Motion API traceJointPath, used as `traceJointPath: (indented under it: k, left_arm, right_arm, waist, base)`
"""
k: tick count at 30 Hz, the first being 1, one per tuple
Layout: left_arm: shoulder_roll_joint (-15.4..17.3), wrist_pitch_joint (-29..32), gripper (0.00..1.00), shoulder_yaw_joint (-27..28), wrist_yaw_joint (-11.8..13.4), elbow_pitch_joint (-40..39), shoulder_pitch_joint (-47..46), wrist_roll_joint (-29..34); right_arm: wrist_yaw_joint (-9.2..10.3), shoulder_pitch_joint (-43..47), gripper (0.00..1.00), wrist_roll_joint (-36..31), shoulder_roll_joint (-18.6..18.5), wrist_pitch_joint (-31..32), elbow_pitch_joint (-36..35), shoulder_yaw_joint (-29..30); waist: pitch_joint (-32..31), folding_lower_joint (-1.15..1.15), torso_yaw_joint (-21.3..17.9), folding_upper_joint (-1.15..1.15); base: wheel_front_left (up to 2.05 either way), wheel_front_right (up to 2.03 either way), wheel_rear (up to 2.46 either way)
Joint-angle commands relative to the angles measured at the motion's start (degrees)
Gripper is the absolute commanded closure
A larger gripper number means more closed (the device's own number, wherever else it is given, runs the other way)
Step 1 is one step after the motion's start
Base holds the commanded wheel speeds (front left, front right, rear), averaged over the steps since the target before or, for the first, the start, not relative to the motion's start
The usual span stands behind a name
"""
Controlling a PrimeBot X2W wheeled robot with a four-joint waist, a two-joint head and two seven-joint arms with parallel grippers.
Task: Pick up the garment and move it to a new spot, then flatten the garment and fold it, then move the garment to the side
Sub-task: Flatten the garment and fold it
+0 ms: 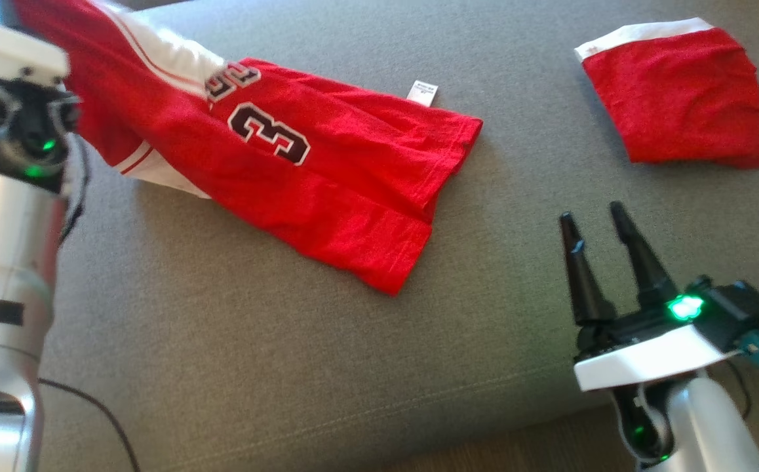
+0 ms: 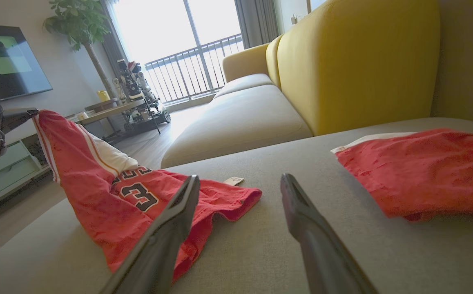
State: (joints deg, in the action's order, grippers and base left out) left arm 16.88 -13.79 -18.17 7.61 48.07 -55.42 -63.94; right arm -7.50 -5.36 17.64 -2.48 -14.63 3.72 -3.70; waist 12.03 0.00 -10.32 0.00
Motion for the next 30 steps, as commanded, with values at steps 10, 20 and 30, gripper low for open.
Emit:
traceJointPath:
  k: [10,20,30]
  left_arm:
    - [6.3,-1.2,0.0,0.2,-7.8,-4.1,2.8,14.0]
    - [1.5,-1.2,0.0,6.8,-4.5,-31.8,26.5,36.0]
    - [-9.7,-1.2,0.0,11.2,-8.0,-42.8,45.3,42.0]
  right_arm:
    - [0.01,-6.0,0.0,8.3,-0.4,-0.4,8.8,-10.4]
    - [0.01,-18.2,0.0,15.3,-0.4,-0.4,31.0,-11.0]
    - [0.01,-29.3,0.0,19.3,-0.4,-0.4,50.7,-7.4]
  waist:
    - [0.6,0.0,3.0,0.0]
    - [-1.2,0.0,12.0,0.0]
    - [-0.4,0.0,20.9,0.0]
  base:
    - [0.0,0.0,0.0]
    - [0.0,0.0,0.0]
    - [0.0,0.0,0.0]
